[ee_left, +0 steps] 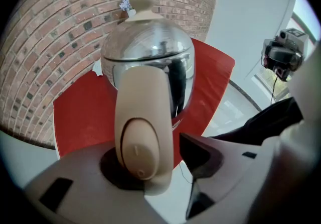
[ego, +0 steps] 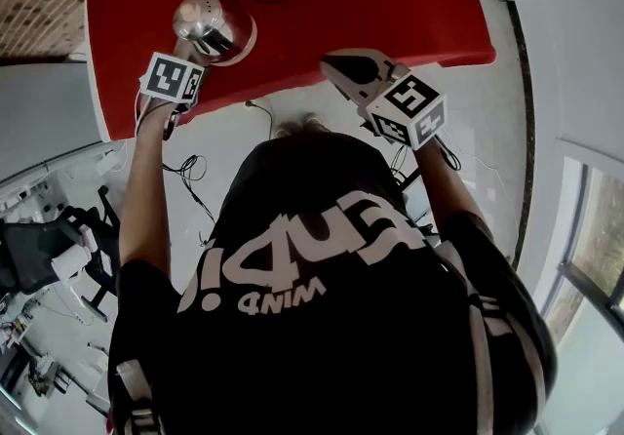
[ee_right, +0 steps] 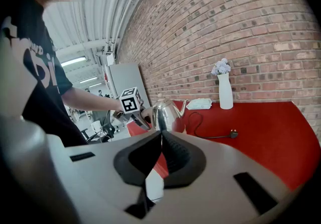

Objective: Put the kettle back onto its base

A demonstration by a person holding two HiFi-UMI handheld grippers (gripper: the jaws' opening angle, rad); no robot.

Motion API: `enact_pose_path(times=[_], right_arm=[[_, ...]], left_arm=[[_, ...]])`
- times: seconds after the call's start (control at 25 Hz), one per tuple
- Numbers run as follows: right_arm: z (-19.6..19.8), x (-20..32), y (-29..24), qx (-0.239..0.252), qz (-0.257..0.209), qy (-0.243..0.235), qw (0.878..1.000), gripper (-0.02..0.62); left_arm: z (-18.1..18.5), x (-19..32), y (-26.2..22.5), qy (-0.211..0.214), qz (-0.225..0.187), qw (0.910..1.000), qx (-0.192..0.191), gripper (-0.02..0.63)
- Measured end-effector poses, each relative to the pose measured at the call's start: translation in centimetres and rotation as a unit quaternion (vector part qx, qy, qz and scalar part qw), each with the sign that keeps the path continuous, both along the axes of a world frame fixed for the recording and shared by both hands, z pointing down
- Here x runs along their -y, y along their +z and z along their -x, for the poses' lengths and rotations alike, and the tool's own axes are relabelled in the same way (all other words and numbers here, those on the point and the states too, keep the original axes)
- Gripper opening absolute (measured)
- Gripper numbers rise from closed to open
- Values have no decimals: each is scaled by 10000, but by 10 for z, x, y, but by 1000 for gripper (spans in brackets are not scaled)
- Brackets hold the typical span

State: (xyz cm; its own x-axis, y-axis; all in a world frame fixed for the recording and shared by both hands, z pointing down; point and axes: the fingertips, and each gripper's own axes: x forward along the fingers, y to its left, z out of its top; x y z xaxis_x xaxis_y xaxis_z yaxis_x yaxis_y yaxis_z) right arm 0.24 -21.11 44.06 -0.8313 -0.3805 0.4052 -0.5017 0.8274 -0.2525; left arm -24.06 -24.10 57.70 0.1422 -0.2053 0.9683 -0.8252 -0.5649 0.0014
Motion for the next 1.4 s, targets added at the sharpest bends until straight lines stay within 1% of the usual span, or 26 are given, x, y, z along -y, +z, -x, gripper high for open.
enact_pose_path(times=[0.4, 0.56, 0.72, 0.84, 0.92, 1.0, 1.08, 1.16, 1.2, 1.32, 1.4], right_arm=[[2, -2, 2, 64, 31, -172, 9998, 23], [0, -1, 2, 64, 35, -219, 9997, 23], [1, 2, 2, 97, 28, -310, 9995, 23], [2, 2, 3, 107, 52, -414, 9991, 23], [3, 2, 3, 112, 70, -500, 9987, 23], [5, 3, 2, 132, 88, -595, 9981, 23], [7, 3, 1, 158, 105, -705, 9973, 23], [9, 3, 3, 132, 110, -840, 9963, 23], [10, 3, 5, 99, 108, -912, 9957, 23], [13, 3, 10, 16, 87, -1085, 9941, 23], [15, 4, 10, -5, 64, -1147, 9934, 23]], left_arm=[[1, 6, -33, -35, -309, 9995, 0, 216], [2, 8, -50, -13, -462, 9989, 72, 216], [6, 10, -71, -142, -709, 9973, 98, 216], [6, 12, -97, -276, -983, 9946, 167, 215], [4, 10, -110, -368, -1118, 9929, 151, 197], [2, 7, -121, -473, -1242, 9911, 80, 165], [-2, 0, -130, -591, -1316, 9895, -19, 149], [-8, -9, -139, -750, -1416, 9869, -205, 132], [-12, -14, -143, -851, -1507, 9843, -347, 106], [-23, -28, -159, -1145, -1847, 9727, -819, 80], [-27, -36, -170, -1280, -2061, 9651, -987, 65]])
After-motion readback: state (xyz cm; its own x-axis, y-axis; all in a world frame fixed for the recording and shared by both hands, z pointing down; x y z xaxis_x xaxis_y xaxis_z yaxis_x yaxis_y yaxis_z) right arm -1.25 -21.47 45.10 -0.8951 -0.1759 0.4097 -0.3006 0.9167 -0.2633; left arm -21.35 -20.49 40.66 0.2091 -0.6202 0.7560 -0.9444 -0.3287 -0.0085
